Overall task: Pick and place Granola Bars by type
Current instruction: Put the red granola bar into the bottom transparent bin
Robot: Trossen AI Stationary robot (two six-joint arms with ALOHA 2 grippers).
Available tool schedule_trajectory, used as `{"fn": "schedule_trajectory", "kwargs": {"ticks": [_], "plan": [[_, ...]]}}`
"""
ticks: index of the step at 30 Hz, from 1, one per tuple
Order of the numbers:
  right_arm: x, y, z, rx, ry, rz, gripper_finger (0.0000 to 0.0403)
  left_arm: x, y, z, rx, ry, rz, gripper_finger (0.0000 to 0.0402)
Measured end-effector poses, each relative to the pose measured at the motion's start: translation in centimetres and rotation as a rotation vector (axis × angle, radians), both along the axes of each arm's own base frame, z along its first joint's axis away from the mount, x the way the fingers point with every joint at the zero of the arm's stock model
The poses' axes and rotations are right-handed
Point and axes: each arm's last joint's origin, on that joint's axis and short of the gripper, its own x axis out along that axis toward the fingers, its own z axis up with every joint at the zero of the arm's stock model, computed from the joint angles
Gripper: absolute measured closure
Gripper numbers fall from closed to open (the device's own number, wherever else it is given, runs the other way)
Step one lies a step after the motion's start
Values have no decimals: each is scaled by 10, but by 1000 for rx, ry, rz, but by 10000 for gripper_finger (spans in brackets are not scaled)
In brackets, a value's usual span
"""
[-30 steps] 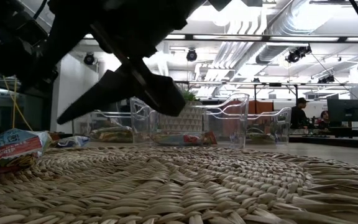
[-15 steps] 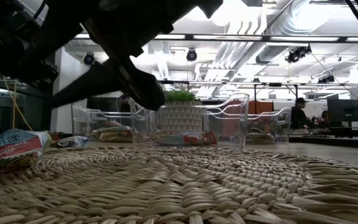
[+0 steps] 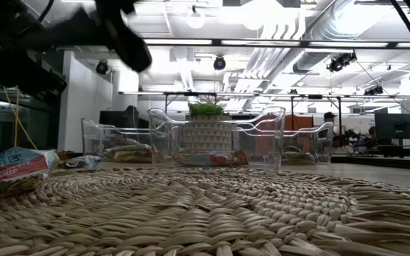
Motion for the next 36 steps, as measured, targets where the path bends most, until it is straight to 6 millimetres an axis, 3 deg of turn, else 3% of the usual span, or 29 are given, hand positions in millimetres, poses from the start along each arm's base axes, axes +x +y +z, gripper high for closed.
{"fn": "schedule_trajectory", "kwargs": {"ticks": [4, 9, 16, 26, 36], "plan": [[6, 1, 27, -84, -11, 15, 245, 0, 0, 0, 0, -1, 0, 401], [19, 4, 40, -117, 45, 14, 245, 0, 0, 0, 0, 0, 0, 401], [16, 4, 9, 124, 242, -122, 245, 0, 0, 0, 0, 1, -1, 401], [7, 4, -27, 340, 438, -287, 245, 0, 0, 0, 0, 3, -1, 401], [5, 3, -36, 399, 467, -340, 245, 0, 0, 0, 0, 1, 0, 401]]}}
